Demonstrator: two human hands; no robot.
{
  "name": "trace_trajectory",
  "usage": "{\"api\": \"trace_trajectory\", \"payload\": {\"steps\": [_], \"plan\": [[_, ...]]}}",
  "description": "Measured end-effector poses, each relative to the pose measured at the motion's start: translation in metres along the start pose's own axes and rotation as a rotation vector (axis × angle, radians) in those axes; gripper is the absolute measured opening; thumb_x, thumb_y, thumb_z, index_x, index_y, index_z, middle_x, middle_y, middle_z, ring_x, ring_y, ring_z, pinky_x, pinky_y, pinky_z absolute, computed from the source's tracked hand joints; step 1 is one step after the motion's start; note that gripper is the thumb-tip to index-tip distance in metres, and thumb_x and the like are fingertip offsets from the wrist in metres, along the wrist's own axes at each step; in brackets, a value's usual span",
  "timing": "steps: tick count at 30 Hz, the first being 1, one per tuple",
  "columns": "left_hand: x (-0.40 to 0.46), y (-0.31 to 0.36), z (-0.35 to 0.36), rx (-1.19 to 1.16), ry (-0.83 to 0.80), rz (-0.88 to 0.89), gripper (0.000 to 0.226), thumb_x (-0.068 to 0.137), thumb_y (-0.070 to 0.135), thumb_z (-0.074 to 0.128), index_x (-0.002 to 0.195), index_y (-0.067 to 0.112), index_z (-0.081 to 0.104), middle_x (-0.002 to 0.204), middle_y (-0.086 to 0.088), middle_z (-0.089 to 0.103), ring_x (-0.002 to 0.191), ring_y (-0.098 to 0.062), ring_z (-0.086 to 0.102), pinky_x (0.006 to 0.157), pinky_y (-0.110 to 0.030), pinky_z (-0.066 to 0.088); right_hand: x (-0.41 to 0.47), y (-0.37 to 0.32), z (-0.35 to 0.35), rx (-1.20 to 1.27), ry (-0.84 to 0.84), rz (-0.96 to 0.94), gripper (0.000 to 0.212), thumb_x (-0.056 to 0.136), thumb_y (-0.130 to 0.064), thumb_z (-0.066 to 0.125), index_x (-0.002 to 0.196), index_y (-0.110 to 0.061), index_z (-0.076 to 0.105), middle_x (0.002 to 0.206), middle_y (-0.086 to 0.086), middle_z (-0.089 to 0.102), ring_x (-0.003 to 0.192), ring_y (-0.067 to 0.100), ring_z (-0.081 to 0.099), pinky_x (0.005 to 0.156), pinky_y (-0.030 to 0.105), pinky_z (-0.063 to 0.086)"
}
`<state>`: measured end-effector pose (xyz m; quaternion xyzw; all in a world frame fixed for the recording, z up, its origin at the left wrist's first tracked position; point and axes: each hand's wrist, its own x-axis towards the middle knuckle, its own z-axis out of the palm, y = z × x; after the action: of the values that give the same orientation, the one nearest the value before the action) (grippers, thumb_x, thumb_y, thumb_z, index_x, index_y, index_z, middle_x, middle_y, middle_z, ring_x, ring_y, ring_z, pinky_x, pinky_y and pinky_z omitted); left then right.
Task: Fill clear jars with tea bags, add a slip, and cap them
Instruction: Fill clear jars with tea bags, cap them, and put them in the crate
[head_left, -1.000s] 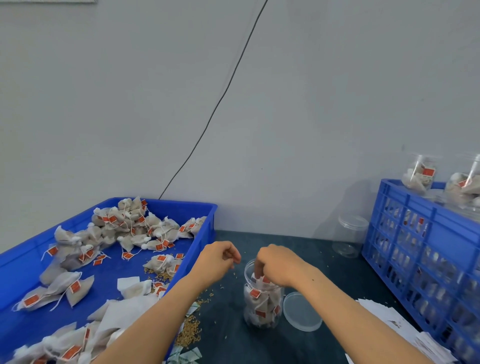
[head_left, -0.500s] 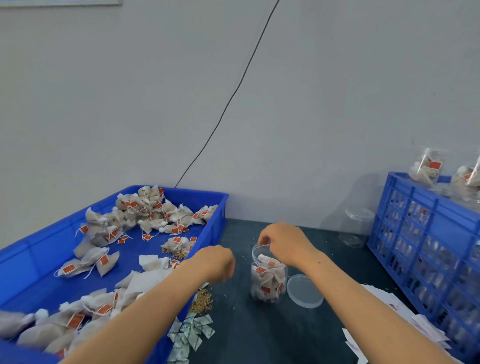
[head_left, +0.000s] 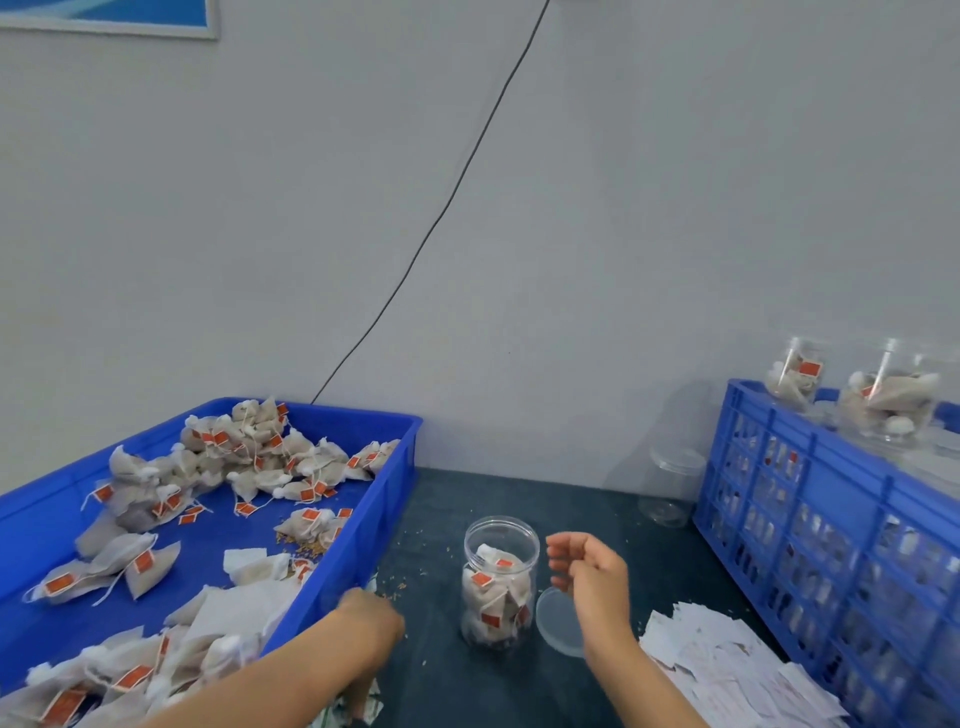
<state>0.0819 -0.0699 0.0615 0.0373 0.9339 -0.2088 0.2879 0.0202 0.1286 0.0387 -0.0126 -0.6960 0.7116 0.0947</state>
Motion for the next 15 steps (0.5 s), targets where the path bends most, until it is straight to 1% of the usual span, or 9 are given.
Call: {"api": "trace_trajectory", "payload": {"steps": [2, 5, 9, 11, 15], "plan": [[-0.002, -0.0008, -0.0013, -0.004, 0.01, 0.018, 0.044, 0.093, 0.012, 0.062, 0.133, -0.002, 0.051, 0.139, -0.017, 0.052, 0.127, -0.039, 0.049, 0.102, -0.05, 0.044, 0.0022, 0.0015, -0.0013, 0.005, 0.02, 0.013, 0.043, 0.082, 0.02, 0.033, 0.076, -0.005, 0.068, 0.076, 0.008, 0.068, 0.072, 0.018, 0.061, 0.061, 0.025, 0.05], [-0.0018, -0.0028, -0.0014, -0.018, 0.019, 0.033, 0.043, 0.092, 0.01, 0.063, 0.132, -0.002, 0.053, 0.138, -0.018, 0.052, 0.127, -0.039, 0.049, 0.103, -0.051, 0.043, 0.0045, 0.0027, -0.0013, -0.008, -0.002, 0.033, 0.043, 0.081, 0.02, 0.033, 0.077, -0.004, 0.068, 0.076, 0.009, 0.067, 0.073, 0.019, 0.061, 0.062, 0.025, 0.051], [0.0021, -0.002, 0.0001, -0.006, 0.038, 0.037, 0.041, 0.095, 0.007, 0.058, 0.133, -0.003, 0.051, 0.139, -0.019, 0.051, 0.127, -0.04, 0.049, 0.102, -0.05, 0.043, 0.0041, 0.0036, 0.002, -0.027, -0.021, 0.05, 0.042, 0.081, 0.02, 0.033, 0.078, -0.004, 0.068, 0.079, 0.01, 0.067, 0.075, 0.018, 0.061, 0.062, 0.023, 0.05], [0.0017, -0.0011, -0.0002, 0.001, 0.048, 0.029, 0.042, 0.093, 0.01, 0.062, 0.131, -0.003, 0.053, 0.137, -0.019, 0.053, 0.125, -0.04, 0.05, 0.101, -0.05, 0.045, 0.003, 0.004, 0.0038, -0.032, -0.029, 0.06, 0.042, 0.082, 0.02, 0.033, 0.079, -0.004, 0.067, 0.08, 0.01, 0.066, 0.074, 0.017, 0.06, 0.06, 0.021, 0.049], [0.0006, -0.0019, 0.0, -0.028, 0.08, 0.018, 0.047, 0.084, 0.018, 0.075, 0.124, 0.0, 0.059, 0.13, -0.016, 0.059, 0.12, -0.036, 0.056, 0.097, -0.044, 0.047, 0.0007, 0.0036, 0.0059, -0.033, -0.031, 0.079, 0.042, 0.084, 0.019, 0.032, 0.08, -0.004, 0.067, 0.08, 0.01, 0.066, 0.073, 0.016, 0.06, 0.06, 0.021, 0.049]]}}
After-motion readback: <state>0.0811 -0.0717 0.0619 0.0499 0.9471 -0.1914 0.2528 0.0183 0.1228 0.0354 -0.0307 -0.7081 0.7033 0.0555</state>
